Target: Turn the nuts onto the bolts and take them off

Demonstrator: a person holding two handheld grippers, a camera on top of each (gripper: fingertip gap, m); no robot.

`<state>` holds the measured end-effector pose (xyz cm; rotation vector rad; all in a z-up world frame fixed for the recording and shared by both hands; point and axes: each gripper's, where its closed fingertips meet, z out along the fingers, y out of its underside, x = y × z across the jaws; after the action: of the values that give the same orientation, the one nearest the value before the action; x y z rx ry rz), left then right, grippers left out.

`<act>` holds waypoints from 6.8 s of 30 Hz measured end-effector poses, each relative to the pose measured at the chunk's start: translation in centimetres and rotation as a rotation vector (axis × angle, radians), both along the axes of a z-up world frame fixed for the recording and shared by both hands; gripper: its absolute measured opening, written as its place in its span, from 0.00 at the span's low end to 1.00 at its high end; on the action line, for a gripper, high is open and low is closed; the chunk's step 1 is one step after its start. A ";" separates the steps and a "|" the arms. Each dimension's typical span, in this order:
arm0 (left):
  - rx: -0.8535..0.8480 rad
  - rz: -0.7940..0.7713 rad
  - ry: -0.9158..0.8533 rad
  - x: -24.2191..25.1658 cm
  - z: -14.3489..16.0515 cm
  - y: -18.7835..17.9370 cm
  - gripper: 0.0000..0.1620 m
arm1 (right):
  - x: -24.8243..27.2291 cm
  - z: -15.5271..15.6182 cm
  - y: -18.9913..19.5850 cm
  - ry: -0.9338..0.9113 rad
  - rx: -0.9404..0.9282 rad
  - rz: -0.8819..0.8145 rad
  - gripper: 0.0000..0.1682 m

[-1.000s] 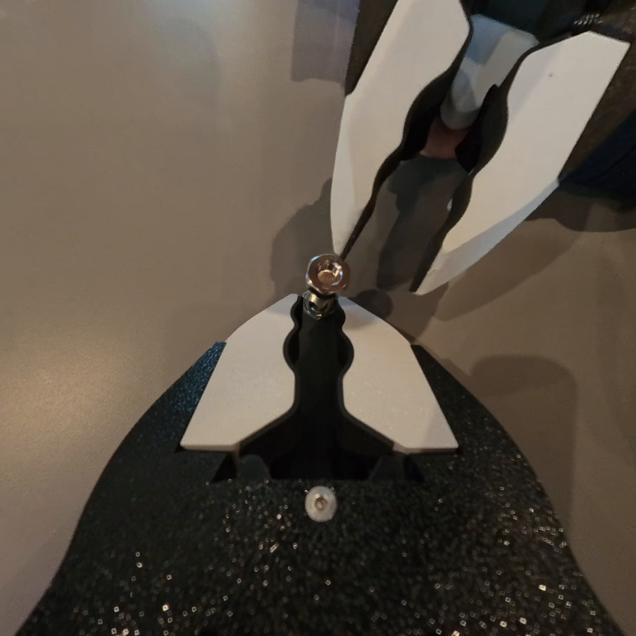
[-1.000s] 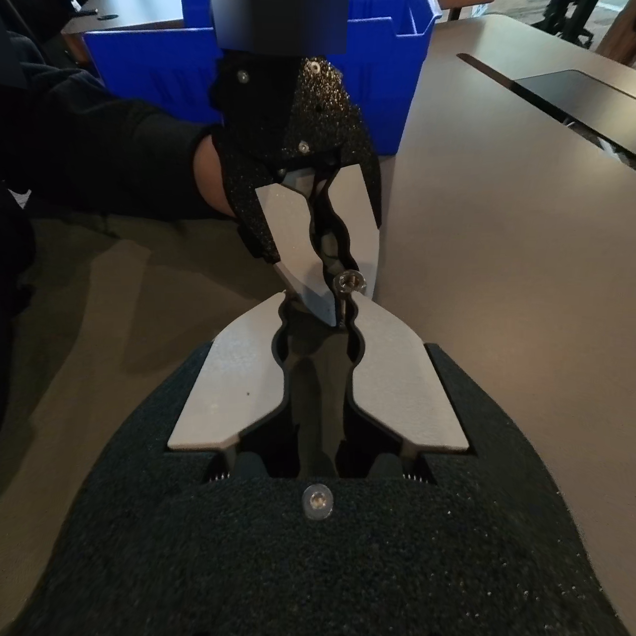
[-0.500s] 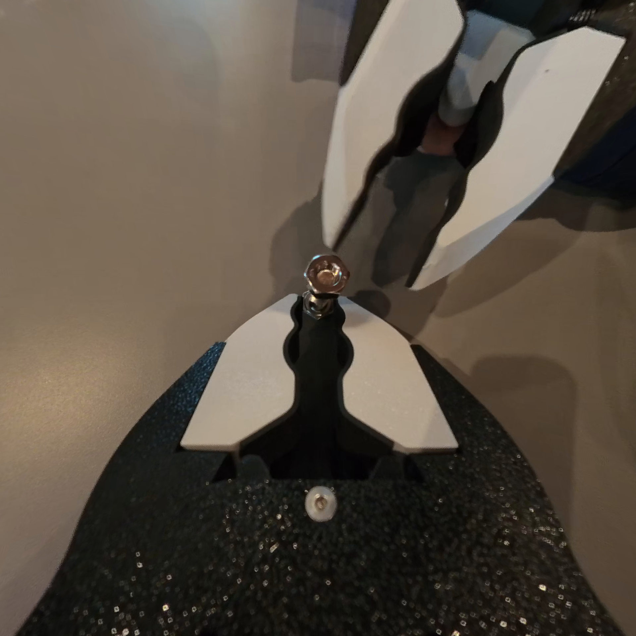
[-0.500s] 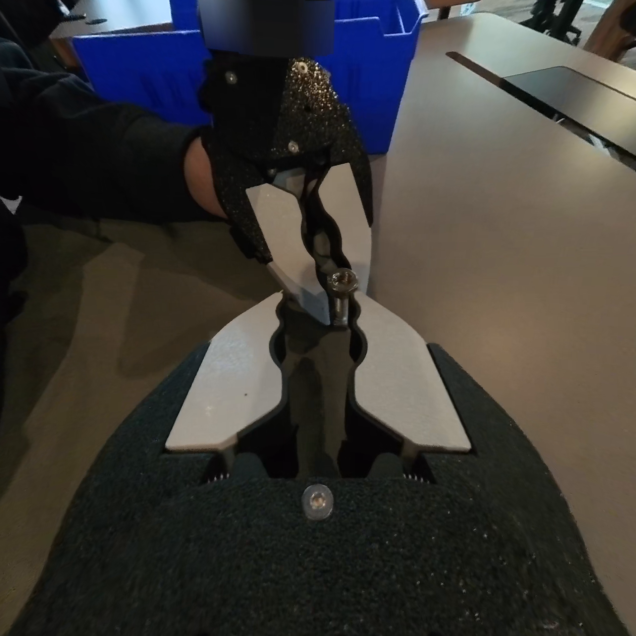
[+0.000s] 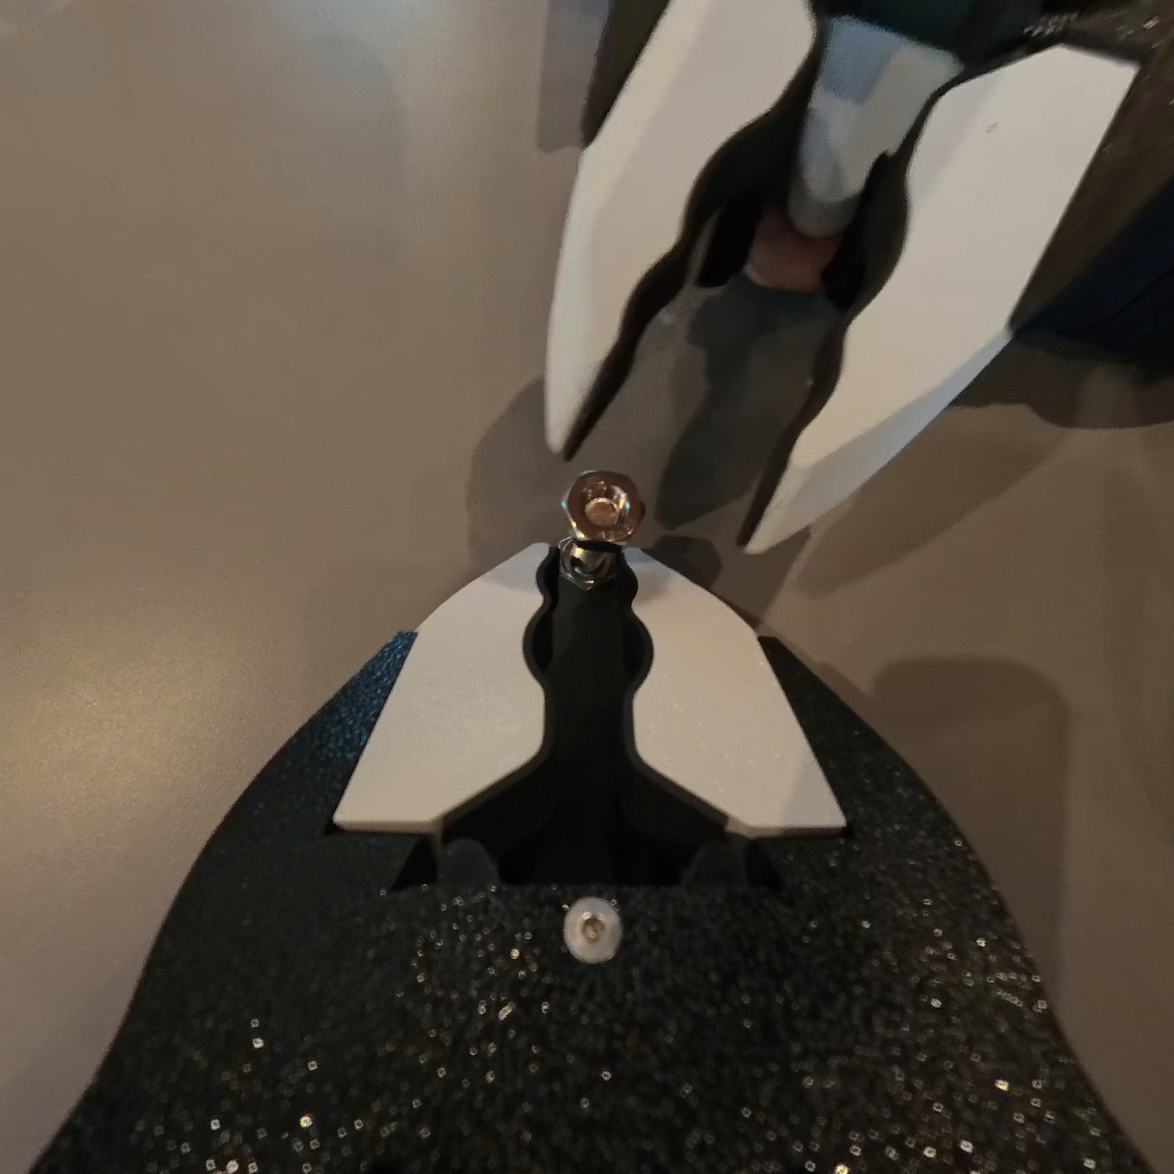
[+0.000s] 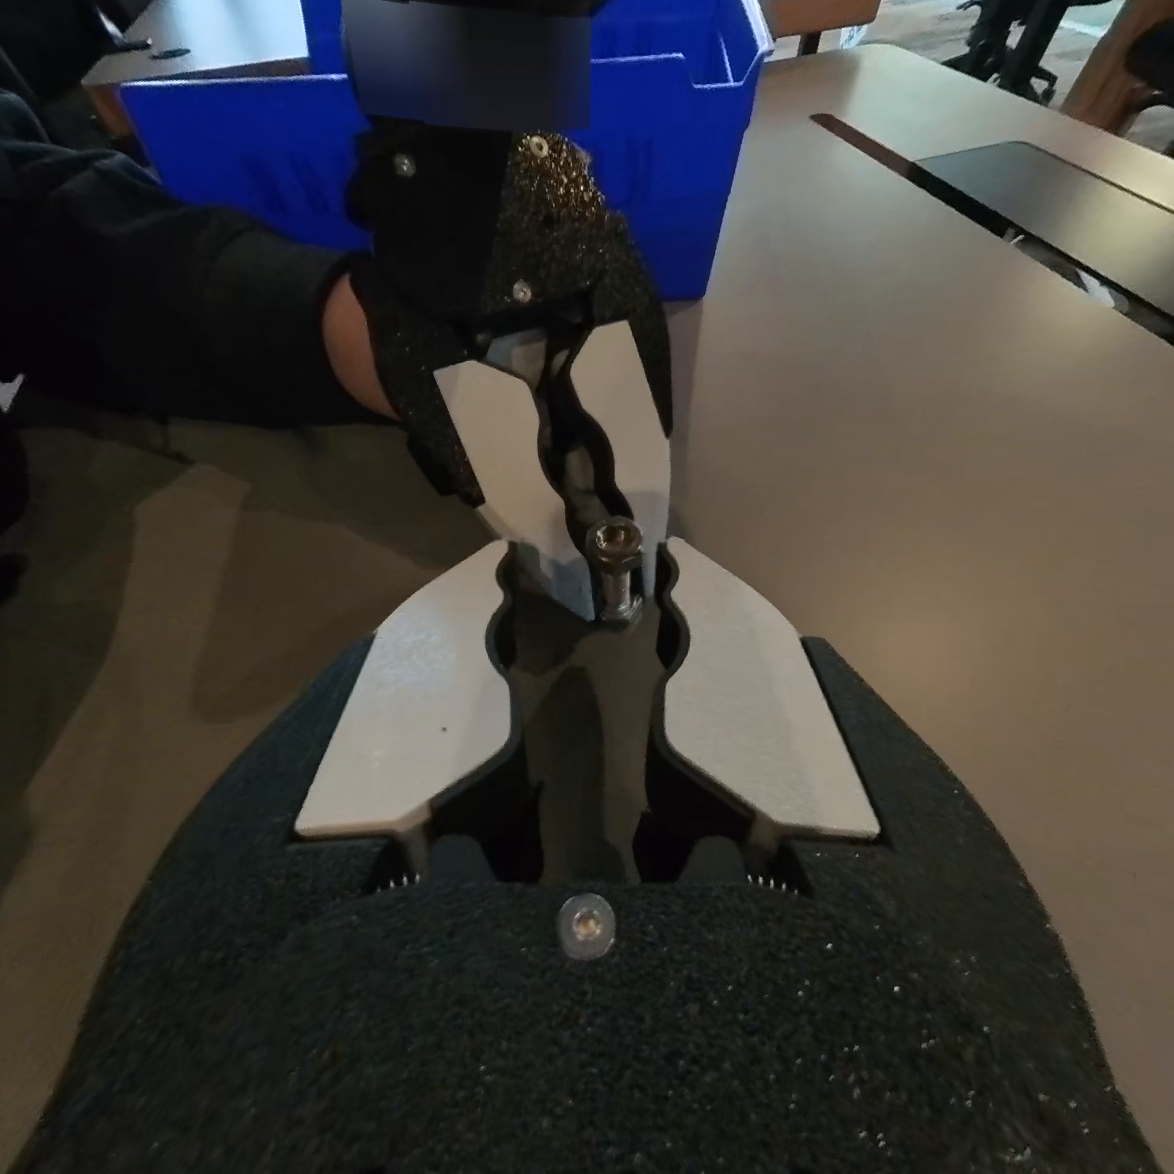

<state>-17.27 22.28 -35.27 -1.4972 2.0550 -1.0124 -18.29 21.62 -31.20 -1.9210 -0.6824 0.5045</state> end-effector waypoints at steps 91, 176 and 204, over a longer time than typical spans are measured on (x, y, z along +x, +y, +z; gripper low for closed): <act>0.010 -0.004 -0.004 -0.1 0.0 0.0 0.10 | -1.4 -0.2 -3.0 0.052 -0.067 0.135 0.26; 0.007 -0.006 -0.004 0.0 0.0 -0.1 0.10 | -1.3 -0.7 -3.1 0.087 -0.150 0.130 0.29; 0.011 -0.008 -0.005 0.0 0.0 -0.1 0.10 | -1.4 -1.2 -2.8 0.098 -0.204 0.129 0.27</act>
<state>-17.31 22.18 -35.28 -1.4815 2.0611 -1.0052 -19.68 18.87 -32.42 -2.0343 -0.7164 0.7701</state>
